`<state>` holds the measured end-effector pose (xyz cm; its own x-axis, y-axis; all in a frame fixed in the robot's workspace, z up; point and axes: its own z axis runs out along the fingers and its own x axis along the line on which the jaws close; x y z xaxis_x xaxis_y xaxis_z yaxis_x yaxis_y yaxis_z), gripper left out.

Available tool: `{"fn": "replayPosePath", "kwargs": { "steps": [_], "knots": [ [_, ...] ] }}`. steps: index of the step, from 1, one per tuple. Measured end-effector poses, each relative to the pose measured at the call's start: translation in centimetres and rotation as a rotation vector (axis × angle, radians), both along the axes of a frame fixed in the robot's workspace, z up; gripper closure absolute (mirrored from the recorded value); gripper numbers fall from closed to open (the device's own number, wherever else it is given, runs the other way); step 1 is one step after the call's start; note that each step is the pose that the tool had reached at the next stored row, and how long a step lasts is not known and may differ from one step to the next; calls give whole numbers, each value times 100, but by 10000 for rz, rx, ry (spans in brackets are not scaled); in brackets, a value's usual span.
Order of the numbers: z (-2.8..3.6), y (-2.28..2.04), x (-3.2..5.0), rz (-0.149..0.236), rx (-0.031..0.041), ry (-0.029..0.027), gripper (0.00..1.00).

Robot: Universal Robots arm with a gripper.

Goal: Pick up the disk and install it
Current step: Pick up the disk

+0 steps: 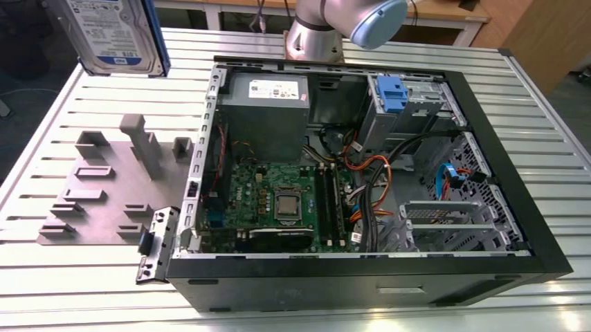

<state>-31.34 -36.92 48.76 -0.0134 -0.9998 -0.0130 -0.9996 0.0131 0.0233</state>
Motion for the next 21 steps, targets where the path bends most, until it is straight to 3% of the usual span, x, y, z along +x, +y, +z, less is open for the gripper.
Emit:
{"fn": "replayPosePath", "kwargs": {
  "steps": [3,11,21],
  "knots": [
    [47,0,0,0,-1,2,65],
    [50,0,17,1,-2,2,65],
    [49,0,241,-1,-1,1,65]
  ]
}}
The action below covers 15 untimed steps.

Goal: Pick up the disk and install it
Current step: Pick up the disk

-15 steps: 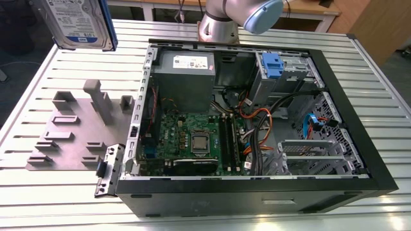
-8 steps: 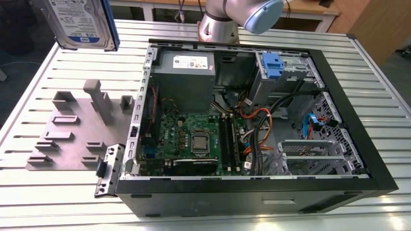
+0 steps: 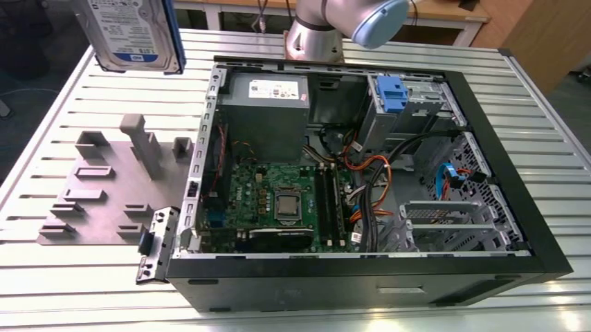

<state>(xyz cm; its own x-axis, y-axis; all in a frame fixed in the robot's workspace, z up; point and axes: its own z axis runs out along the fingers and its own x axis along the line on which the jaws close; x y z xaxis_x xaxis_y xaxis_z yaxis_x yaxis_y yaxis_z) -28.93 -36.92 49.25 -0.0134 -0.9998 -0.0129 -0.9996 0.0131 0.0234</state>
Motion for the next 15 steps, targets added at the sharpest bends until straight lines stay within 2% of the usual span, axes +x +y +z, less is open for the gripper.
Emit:
{"fn": "replayPosePath", "kwargs": {
  "steps": [4,15],
  "knots": [
    [0,0,123,1,-1,3,65],
    [-3,0,527,1,1,13,65]
  ]
}}
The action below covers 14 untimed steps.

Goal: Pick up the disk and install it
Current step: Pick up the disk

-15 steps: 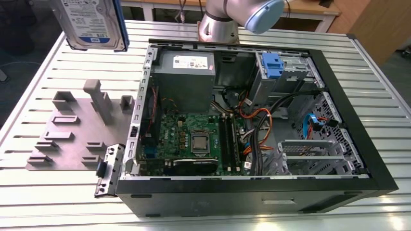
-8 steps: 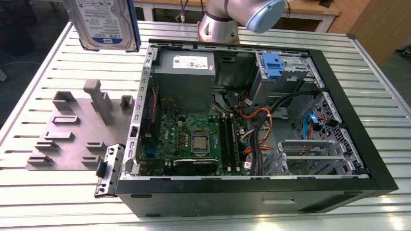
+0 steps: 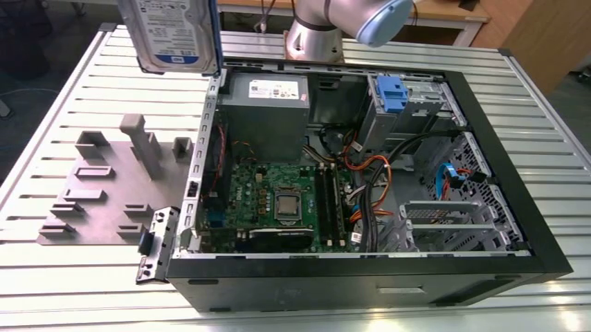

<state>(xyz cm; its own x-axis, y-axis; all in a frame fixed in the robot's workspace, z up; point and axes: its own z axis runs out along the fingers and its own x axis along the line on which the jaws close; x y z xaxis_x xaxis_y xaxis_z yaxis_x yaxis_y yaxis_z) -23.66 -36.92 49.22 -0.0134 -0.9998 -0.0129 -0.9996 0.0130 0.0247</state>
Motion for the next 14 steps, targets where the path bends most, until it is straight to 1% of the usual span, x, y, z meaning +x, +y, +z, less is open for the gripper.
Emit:
{"fn": "replayPosePath", "kwargs": {
  "steps": [8,14],
  "knots": [
    [-2,0,286,0,-1,3,65],
    [-3,0,478,-1,-1,4,65]
  ]
}}
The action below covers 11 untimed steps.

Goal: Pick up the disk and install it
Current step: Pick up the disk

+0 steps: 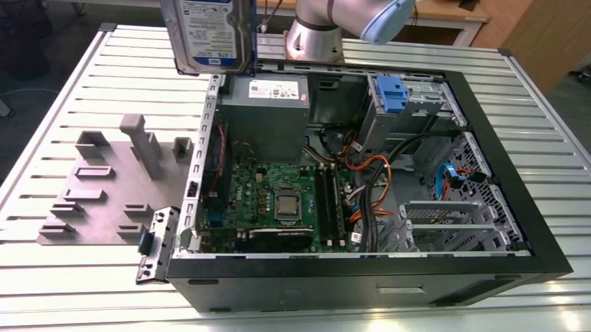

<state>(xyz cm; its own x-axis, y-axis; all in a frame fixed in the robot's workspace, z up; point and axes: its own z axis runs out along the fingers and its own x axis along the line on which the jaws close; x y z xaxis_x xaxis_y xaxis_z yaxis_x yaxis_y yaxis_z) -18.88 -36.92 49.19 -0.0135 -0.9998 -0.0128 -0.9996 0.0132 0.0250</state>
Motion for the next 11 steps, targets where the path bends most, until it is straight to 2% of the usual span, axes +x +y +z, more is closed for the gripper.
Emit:
{"fn": "replayPosePath", "kwargs": {
  "steps": [11],
  "knots": [
    [-3,0,350,0,1,-1,65]
  ]
}}
